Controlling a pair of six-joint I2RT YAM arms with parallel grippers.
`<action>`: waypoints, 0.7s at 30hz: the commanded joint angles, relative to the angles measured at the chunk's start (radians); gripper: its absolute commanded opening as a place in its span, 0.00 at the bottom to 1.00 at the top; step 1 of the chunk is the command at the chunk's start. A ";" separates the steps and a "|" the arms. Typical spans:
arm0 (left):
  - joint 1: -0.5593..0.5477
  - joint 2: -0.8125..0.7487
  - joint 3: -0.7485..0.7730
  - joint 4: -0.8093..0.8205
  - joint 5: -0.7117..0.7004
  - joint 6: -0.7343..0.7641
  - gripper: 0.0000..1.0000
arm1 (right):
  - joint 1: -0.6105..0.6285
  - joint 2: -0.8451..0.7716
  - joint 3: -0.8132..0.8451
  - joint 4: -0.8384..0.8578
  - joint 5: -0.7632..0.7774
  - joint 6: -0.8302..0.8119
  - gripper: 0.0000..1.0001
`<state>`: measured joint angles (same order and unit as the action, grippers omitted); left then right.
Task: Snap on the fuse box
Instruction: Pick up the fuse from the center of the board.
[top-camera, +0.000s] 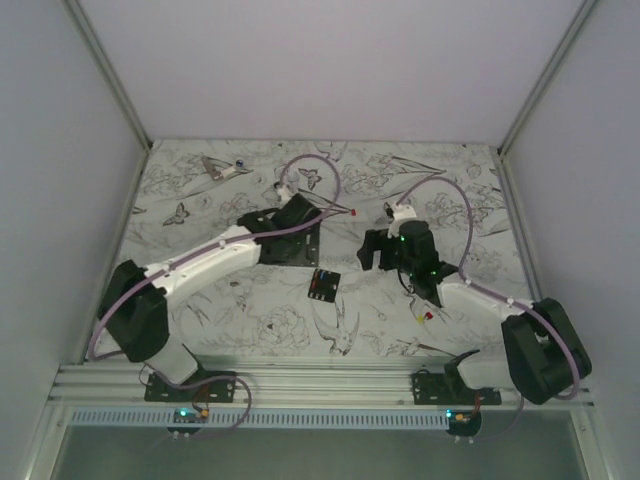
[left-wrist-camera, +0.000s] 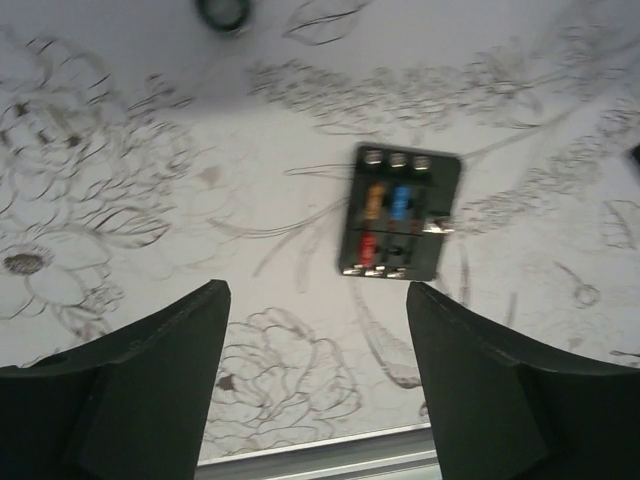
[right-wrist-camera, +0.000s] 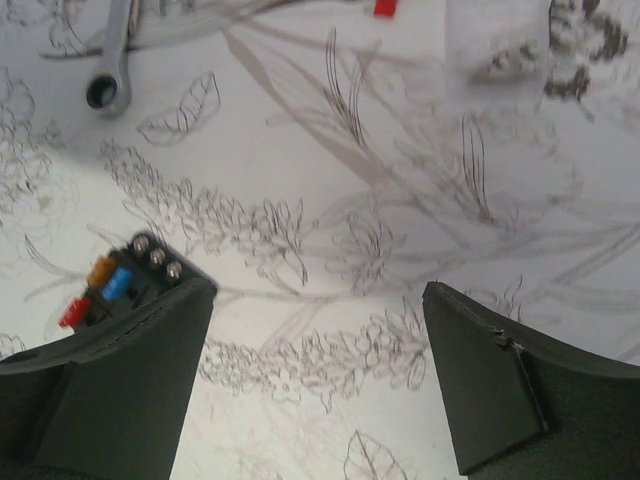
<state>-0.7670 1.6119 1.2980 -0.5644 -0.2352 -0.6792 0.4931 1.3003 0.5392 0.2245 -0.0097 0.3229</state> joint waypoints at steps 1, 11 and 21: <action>0.101 -0.109 -0.161 0.057 0.076 -0.005 0.78 | 0.013 0.075 0.137 -0.060 0.013 -0.057 0.91; 0.276 -0.276 -0.450 0.190 0.210 -0.032 0.89 | 0.051 0.392 0.479 -0.155 0.168 -0.172 0.84; 0.328 -0.303 -0.543 0.224 0.250 -0.009 1.00 | 0.051 0.708 0.784 -0.227 0.252 -0.225 0.64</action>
<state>-0.4534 1.3281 0.7753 -0.3592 -0.0143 -0.6983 0.5392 1.9274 1.2186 0.0441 0.1852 0.1337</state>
